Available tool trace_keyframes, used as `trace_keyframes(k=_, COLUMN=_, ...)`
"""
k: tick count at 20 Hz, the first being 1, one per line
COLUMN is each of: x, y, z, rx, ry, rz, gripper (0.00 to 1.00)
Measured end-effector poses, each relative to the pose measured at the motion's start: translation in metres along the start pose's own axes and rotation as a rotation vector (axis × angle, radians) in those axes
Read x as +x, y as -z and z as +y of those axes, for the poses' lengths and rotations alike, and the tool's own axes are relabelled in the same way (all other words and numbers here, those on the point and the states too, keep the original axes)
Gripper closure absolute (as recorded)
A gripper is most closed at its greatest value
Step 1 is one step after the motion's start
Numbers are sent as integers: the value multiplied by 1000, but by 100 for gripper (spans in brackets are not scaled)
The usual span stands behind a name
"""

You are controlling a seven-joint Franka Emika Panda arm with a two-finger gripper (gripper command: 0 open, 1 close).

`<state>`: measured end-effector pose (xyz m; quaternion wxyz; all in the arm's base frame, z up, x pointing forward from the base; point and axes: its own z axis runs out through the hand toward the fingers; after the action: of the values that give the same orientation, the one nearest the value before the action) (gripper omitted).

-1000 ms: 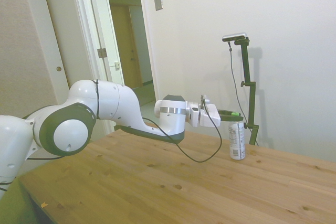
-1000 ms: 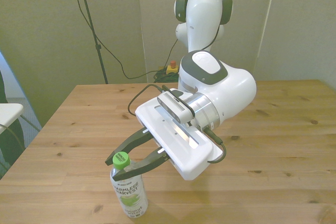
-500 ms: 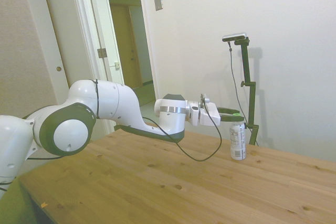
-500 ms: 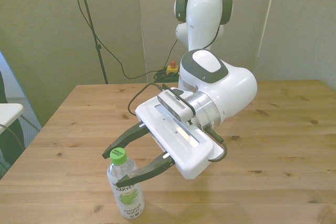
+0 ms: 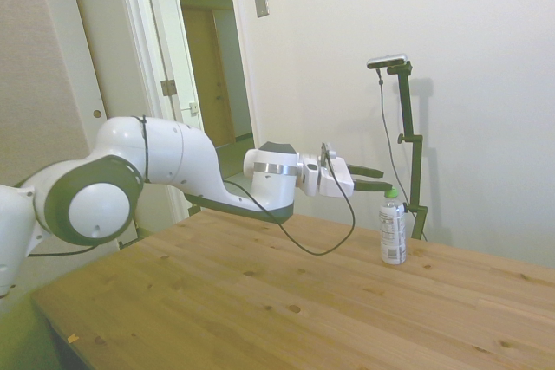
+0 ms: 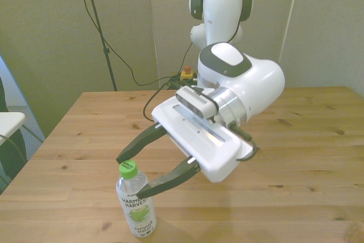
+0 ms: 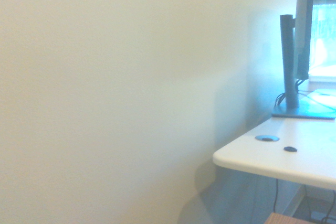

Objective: Stand the water bottle

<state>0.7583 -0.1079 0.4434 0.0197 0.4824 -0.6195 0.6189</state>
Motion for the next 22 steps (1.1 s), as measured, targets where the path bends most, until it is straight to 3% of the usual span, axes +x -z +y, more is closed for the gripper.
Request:
trace_keyframes(k=4, x=9, y=47, z=4, rx=-44, ry=-14, rz=-133, gripper=0)
trace_keyframes(k=8, x=37, y=100, z=8, rx=-120, ry=32, rz=-298, gripper=0)
trace_keyframes(k=12, x=69, y=150, z=24, rx=-199, ry=106, rz=-445, gripper=0)
trace_keyframes(k=19, x=99, y=216, z=100, rx=-338, ry=265, rz=-709, gripper=0)
trace_keyframes(k=22, x=111, y=240, z=113, rx=-373, ry=329, rz=-838, gripper=0)
